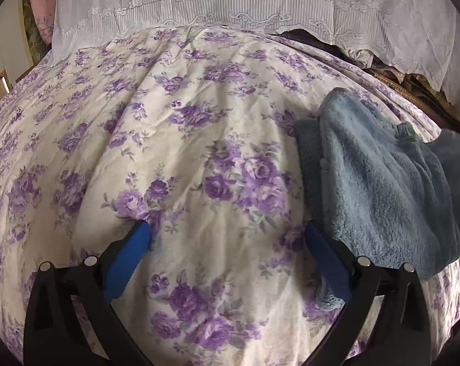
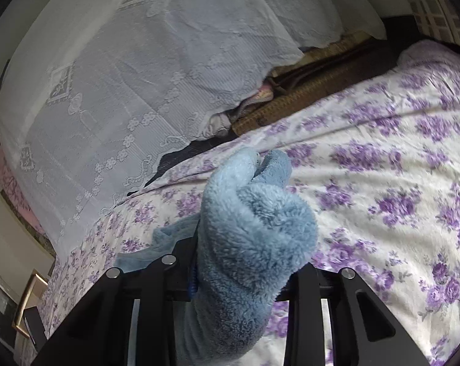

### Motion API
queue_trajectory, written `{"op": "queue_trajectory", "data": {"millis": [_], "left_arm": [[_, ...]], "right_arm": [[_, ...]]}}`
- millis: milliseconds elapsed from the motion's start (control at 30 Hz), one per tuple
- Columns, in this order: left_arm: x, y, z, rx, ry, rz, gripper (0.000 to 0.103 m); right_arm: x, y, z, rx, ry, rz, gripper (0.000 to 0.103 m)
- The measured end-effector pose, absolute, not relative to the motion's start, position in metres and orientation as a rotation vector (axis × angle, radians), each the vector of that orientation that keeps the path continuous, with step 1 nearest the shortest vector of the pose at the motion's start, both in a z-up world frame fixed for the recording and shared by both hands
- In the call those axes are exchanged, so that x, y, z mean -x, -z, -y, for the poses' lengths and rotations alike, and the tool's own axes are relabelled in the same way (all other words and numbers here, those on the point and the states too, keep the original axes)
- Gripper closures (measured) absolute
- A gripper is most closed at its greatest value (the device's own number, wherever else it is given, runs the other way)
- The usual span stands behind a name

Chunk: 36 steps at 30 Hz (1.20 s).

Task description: Fold small clothes

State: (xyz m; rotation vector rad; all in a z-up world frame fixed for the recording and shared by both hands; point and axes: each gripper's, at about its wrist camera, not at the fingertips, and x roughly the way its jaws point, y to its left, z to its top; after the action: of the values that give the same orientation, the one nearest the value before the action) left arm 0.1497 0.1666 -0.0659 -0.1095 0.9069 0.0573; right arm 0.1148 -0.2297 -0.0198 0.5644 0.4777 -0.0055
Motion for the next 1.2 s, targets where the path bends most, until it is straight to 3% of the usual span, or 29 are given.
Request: {"op": "queue_trajectory", "data": {"millis": [567, 867, 1100, 1200], "left_arm": [[-0.150, 0.067, -0.171, 0.155, -0.059, -0.917, 0.004], [-0.153, 0.067, -0.183, 0.209, -0.067, -0.923, 0.004], [-0.154, 0.066, -0.198, 0.279, -0.093, -0.912, 0.004], [-0.153, 0.065, -0.202, 0.285, -0.134, -0.904, 0.004]], "right_arm": [[-0.107, -0.029, 0.090, -0.179, -0.141, -0.383, 0.076], [-0.091, -0.003, 0.002, 0.211, -0.188, -0.379, 0.076], [-0.098, 0.037, -0.034, 0.409, -0.213, -0.477, 0.075], [-0.097, 0.046, -0.044, 0.474, -0.212, -0.492, 0.070]]}}
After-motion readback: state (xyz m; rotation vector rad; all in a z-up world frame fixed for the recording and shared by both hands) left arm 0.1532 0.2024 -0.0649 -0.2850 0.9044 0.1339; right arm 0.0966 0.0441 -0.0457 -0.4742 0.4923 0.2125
